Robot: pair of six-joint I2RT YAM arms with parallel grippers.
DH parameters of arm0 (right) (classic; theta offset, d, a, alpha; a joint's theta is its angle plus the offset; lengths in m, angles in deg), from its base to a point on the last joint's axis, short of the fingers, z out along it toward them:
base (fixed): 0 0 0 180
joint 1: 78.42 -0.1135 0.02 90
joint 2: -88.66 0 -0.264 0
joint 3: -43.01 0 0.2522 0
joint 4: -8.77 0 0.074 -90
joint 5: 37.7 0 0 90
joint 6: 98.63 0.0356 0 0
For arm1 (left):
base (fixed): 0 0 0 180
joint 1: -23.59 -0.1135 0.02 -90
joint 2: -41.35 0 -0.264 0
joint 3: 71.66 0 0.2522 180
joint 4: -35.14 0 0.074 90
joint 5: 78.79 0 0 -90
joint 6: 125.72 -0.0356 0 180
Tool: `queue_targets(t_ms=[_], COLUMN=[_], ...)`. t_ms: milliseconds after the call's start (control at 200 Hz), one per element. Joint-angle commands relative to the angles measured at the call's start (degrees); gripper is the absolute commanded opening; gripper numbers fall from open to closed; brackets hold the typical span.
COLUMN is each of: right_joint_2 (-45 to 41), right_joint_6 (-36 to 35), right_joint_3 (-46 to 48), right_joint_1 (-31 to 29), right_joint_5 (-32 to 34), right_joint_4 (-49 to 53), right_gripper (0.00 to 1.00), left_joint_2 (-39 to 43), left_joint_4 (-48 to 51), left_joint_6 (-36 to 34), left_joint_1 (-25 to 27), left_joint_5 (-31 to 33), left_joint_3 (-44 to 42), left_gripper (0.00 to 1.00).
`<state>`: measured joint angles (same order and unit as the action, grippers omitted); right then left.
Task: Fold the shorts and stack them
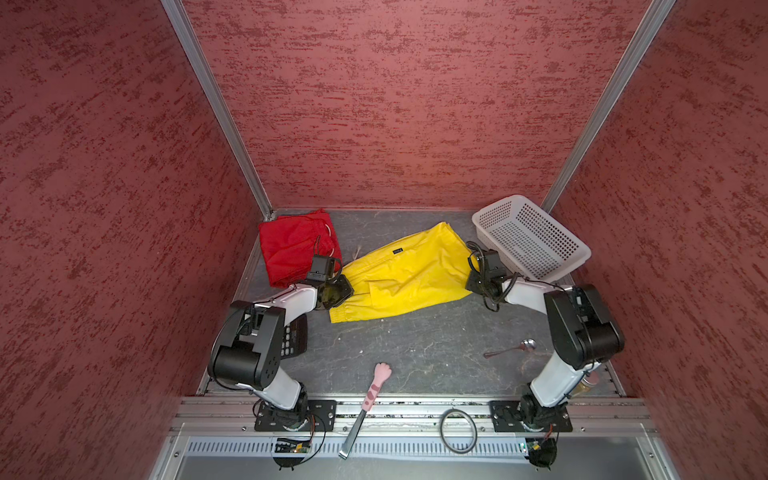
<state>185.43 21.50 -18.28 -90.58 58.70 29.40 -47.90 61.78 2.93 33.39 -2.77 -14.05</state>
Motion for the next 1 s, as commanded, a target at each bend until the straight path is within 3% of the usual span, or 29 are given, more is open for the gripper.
queue_targets(t_ms=[0, 170, 270, 371, 496, 641, 826, 997], right_joint_2=[-3.9, -8.9, -11.8, -13.2, -11.4, -3.7, 7.7, 16.1], right_joint_6=[3.5, 2.5, -1.5, -8.7, -16.6, -23.0, -30.6, -38.3], right_joint_3=[1.2, -1.4, -5.0, -8.6, -12.5, -19.3, -27.6, -33.7], right_joint_1=[1.6, 1.4, -3.1, -11.3, -22.5, -35.0, -46.8, -53.3], right_joint_5=[2.8, -0.4, 0.6, 3.9, 5.4, 9.6, 9.3, 7.5], right_joint_4=[5.5, 5.3, 4.5, 2.5, -1.2, -2.1, -2.5, -1.7], right_gripper=[0.52, 0.52, 0.52, 0.62, 0.84, 0.91, 0.97, 0.99], left_joint_2=[1.2, 3.0, 5.5, 9.2, 15.3, 23.4, 29.7, 31.5], left_joint_4=[4.6, 4.7, 7.3, 10.4, 13.0, 14.6, 17.1, 18.3], left_joint_6=[-2.4, -3.2, -4.3, -4.6, -4.4, -2.3, 0.1, 0.8], left_joint_1=[-0.5, 1.3, 3.2, 3.7, 1.5, -6.4, -19.2, -28.2], left_joint_5=[1.6, -1.5, -3.0, -3.9, -3.1, -4.0, -10.5, -16.9], left_joint_3=[-0.9, 1.5, 5.9, 10.4, 13.4, 12.9, 8.6, 4.7], left_gripper=[0.32, 0.37, 0.45, 0.56, 0.63, 0.69, 1.00, 1.00])
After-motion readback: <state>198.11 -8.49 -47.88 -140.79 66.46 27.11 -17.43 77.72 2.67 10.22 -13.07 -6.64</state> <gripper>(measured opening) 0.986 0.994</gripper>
